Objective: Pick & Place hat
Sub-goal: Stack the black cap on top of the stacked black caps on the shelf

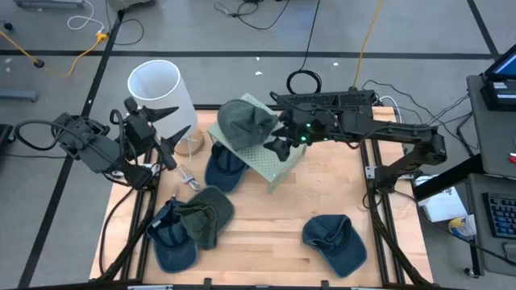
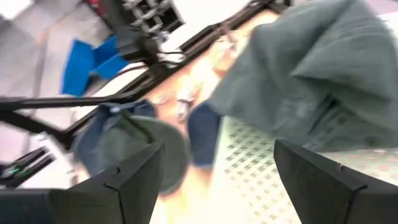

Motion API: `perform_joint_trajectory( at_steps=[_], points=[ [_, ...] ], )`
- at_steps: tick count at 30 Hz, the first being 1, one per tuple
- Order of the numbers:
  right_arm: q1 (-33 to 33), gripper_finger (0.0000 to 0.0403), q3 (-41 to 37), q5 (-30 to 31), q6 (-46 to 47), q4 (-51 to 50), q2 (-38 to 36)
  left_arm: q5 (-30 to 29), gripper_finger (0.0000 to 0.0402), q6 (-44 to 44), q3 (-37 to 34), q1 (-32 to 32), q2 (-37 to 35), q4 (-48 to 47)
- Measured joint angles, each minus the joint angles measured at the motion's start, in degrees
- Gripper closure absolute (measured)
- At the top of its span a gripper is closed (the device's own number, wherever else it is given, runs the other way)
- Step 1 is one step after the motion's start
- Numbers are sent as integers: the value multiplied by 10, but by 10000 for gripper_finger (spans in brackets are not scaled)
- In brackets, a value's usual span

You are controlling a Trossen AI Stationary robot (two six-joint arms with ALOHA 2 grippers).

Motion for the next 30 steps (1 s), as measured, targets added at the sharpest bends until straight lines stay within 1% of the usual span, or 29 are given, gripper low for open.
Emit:
perform_joint_trajectory(
  at_steps=[5,11,15,20,24,27,30],
  points=[
    [4,108,0,-58,0,7,-25,55,159,-106,0,0,0,0],
    [2,108,0,-103,0,19,-45,154,174,-263,0,0,1,-1],
    [-3,108,0,-145,-14,27,-55,229,186,-390,0,0,1,-25],
    [-6,108,0,-151,-19,27,-60,337,203,-592,0,0,8,-91],
    [-6,108,0,-162,-34,25,-63,437,218,-756,0,0,23,-141],
    [-6,108,0,-164,-35,27,-64,502,227,-839,0,0,41,-160],
    [-6,108,0,-164,-40,27,-64,545,236,-901,0,-1,60,-176]
  ],
)
